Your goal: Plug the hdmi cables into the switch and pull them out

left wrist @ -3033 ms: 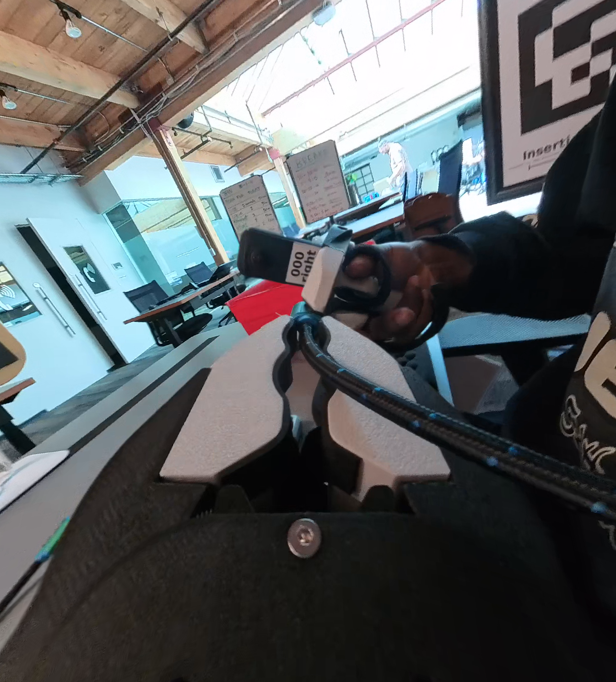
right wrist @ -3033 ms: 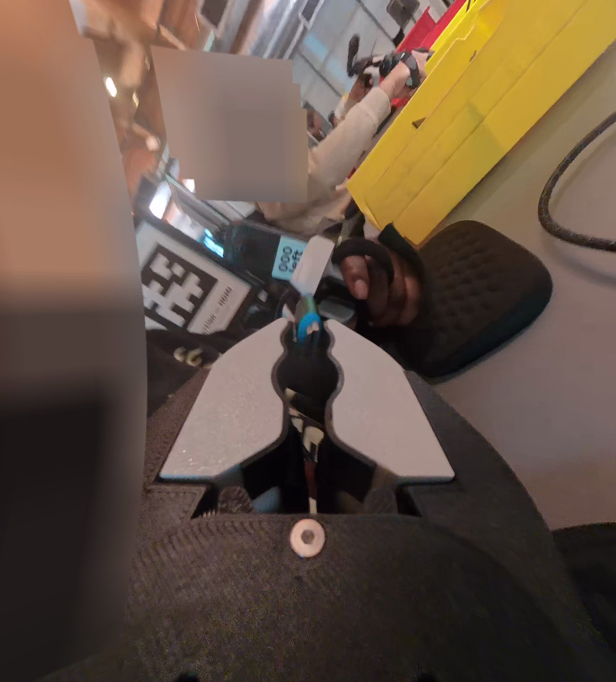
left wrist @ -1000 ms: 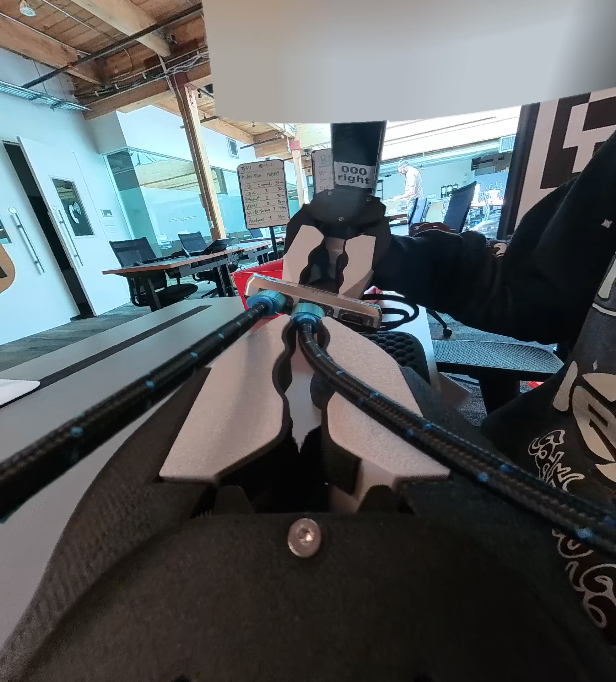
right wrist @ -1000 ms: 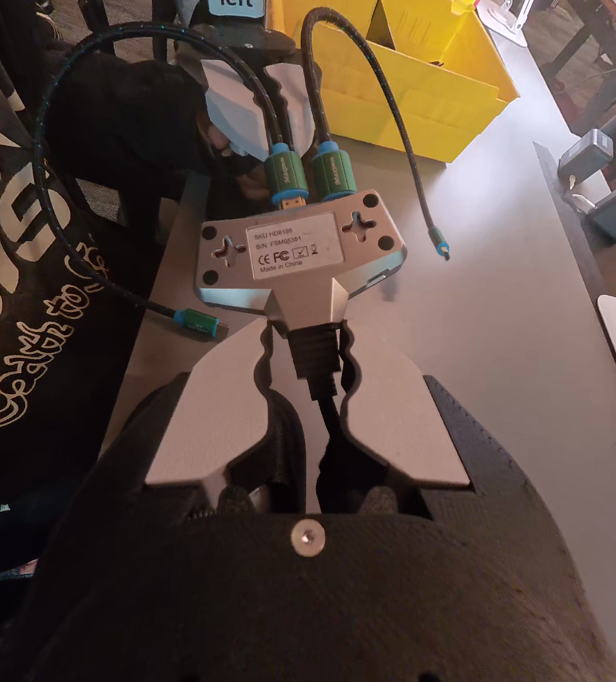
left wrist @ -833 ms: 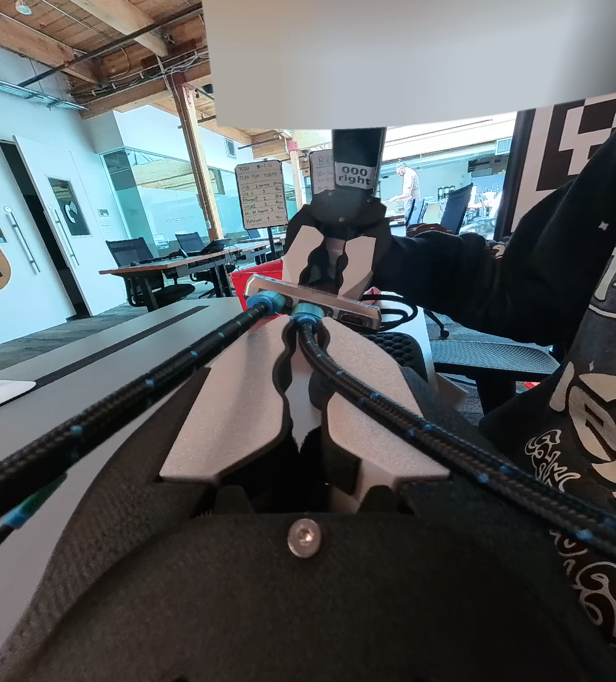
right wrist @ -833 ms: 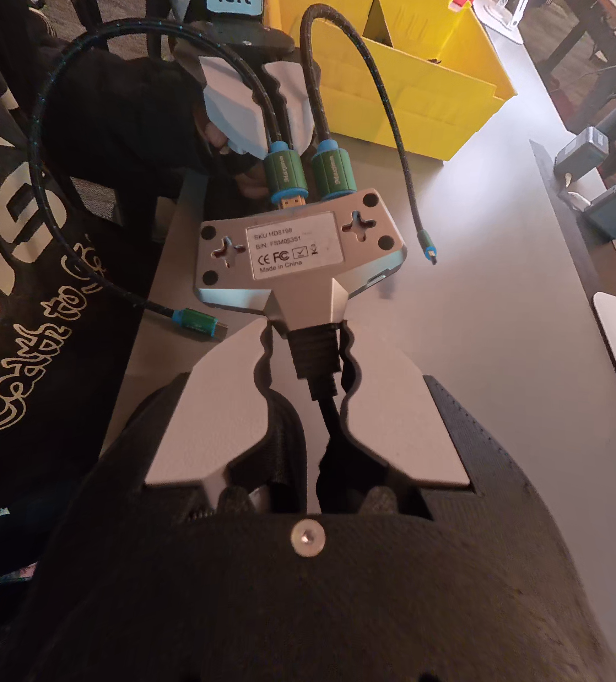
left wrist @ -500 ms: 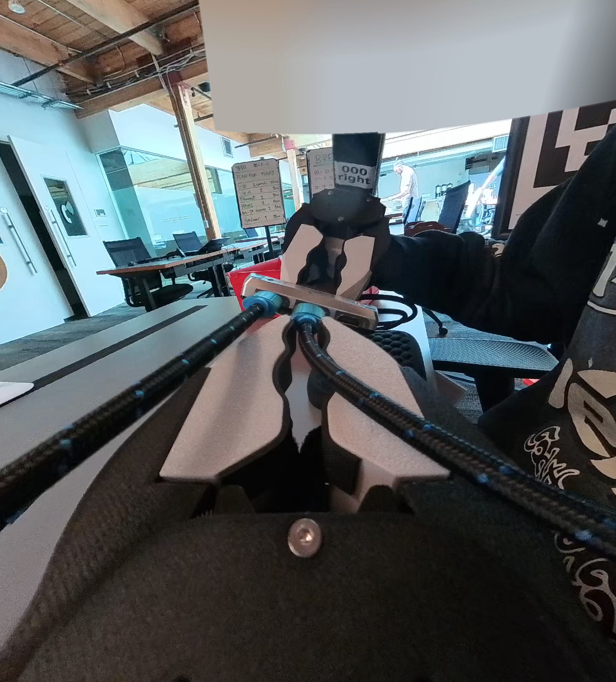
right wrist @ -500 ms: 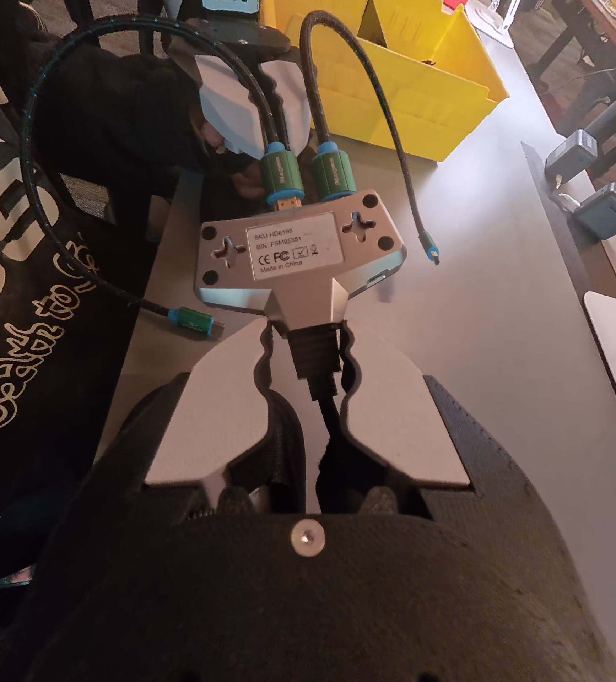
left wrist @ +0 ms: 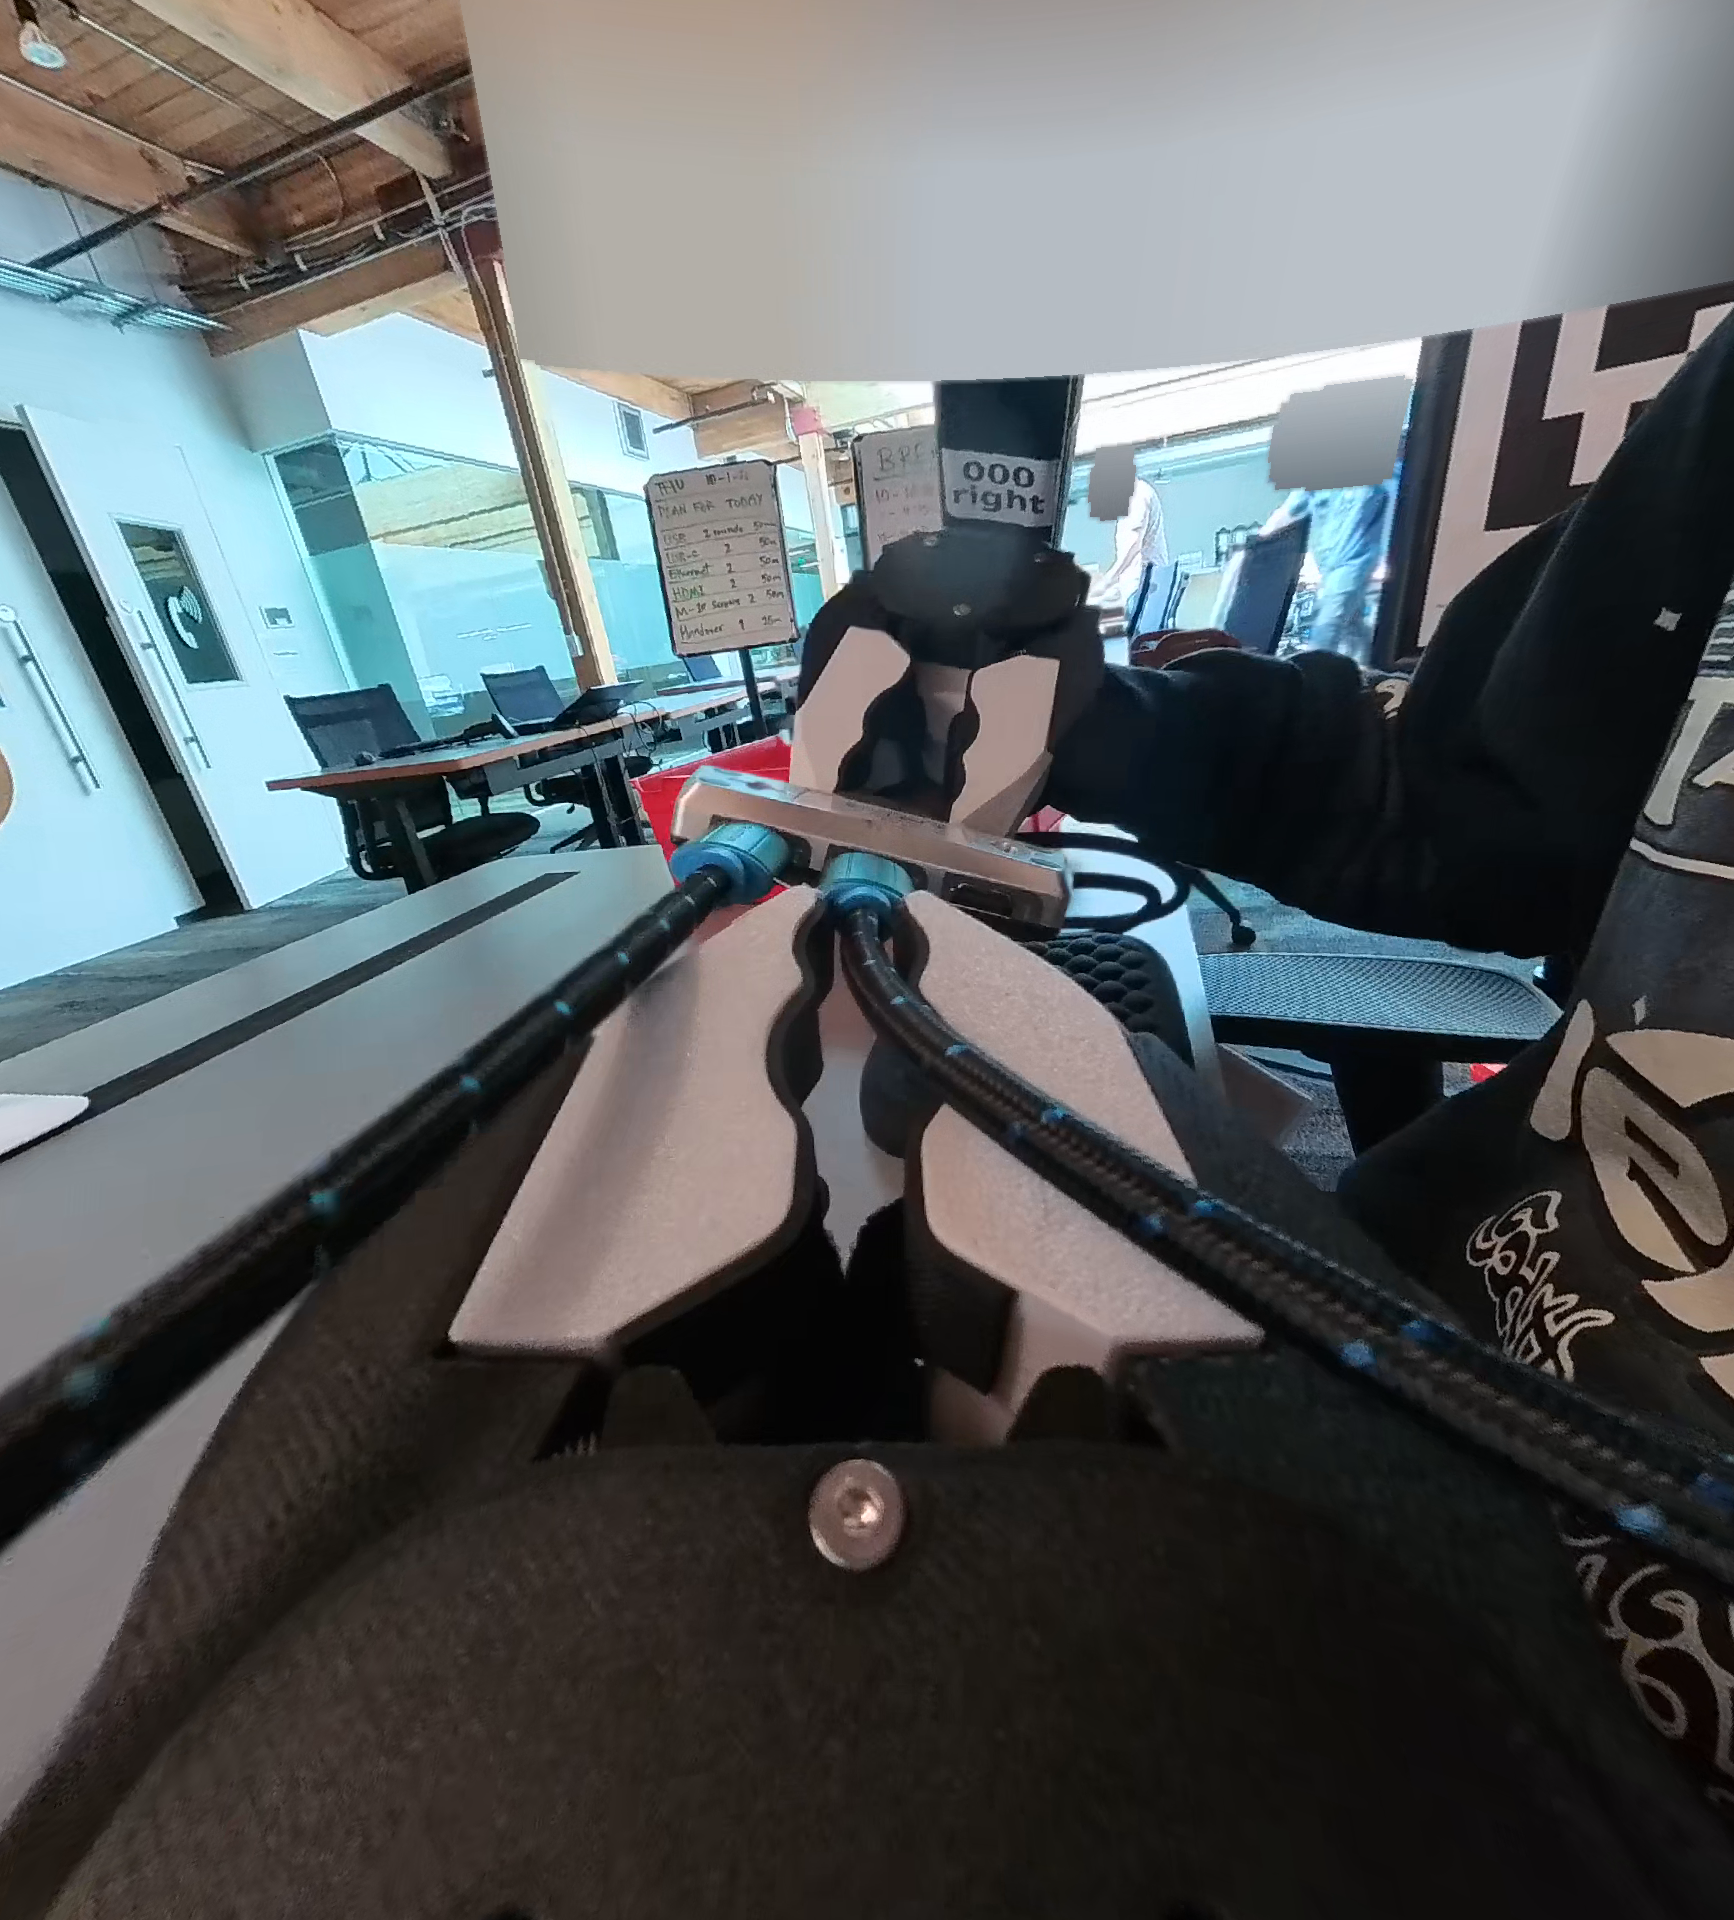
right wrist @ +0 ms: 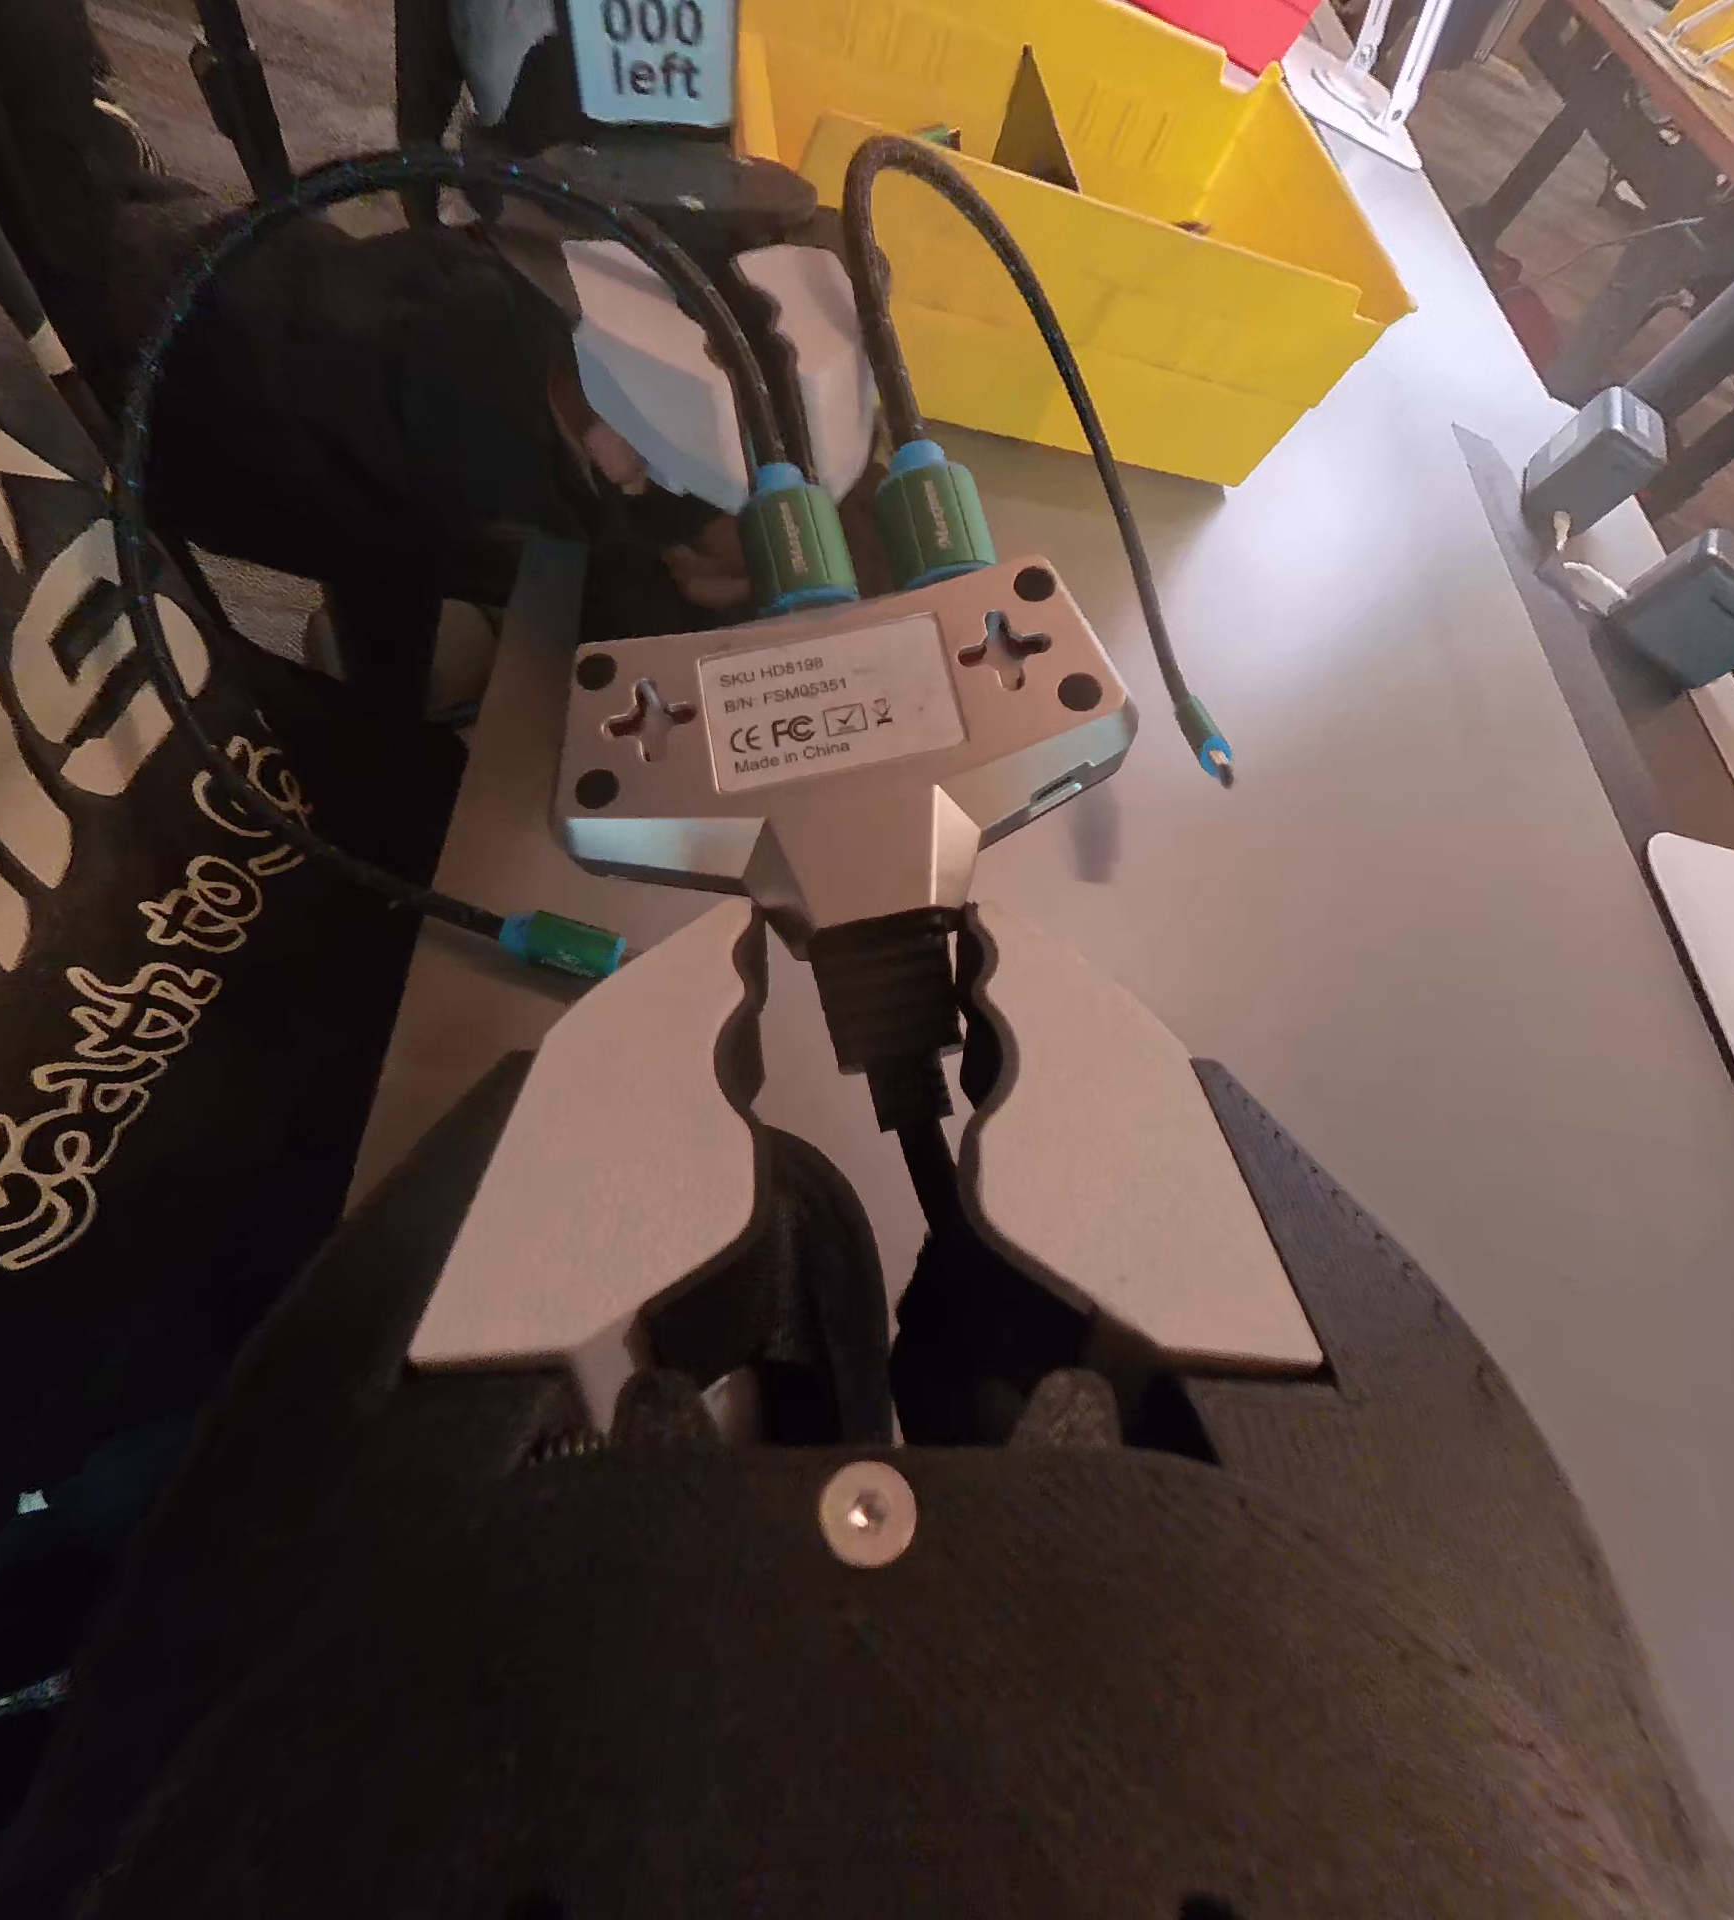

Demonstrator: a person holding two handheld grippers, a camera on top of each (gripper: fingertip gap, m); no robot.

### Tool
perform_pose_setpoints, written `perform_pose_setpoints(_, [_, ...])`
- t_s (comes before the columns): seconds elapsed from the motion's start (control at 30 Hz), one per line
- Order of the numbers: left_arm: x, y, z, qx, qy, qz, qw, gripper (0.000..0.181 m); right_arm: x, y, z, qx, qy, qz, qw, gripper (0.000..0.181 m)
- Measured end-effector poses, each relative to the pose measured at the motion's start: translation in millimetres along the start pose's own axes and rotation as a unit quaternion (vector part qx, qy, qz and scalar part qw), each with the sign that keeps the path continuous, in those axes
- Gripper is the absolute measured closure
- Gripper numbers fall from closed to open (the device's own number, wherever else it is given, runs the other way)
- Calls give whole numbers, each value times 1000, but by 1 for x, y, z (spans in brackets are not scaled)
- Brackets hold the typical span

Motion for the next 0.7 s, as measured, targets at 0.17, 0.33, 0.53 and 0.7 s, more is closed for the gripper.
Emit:
perform_pose_setpoints(0.17, [0,0,-1,4,2,-4,1000,171,-2,0,1,-14,1,3,1000,146])
perform_pose_setpoints(0.33, [-1,0,-2,7,-3,-9,1000,171,-2,-3,-4,-21,8,-8,1000,146])
perform_pose_setpoints(0.53, [2,-2,-1,15,11,-3,1000,171,-5,-6,-4,-26,30,-22,999,146])
perform_pose_setpoints(0.7, [18,-15,6,62,134,61,987,164,1,-5,36,18,119,-50,991,147])
Point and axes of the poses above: each gripper's, where its closed fingertips meet, x back along the fingers, z out of its top, y = z × x across the jaws, the point moved 10 cm from there along x, back along the fingers, and after that the axes turned 12 degrees about -x, right-handed, at the moved point
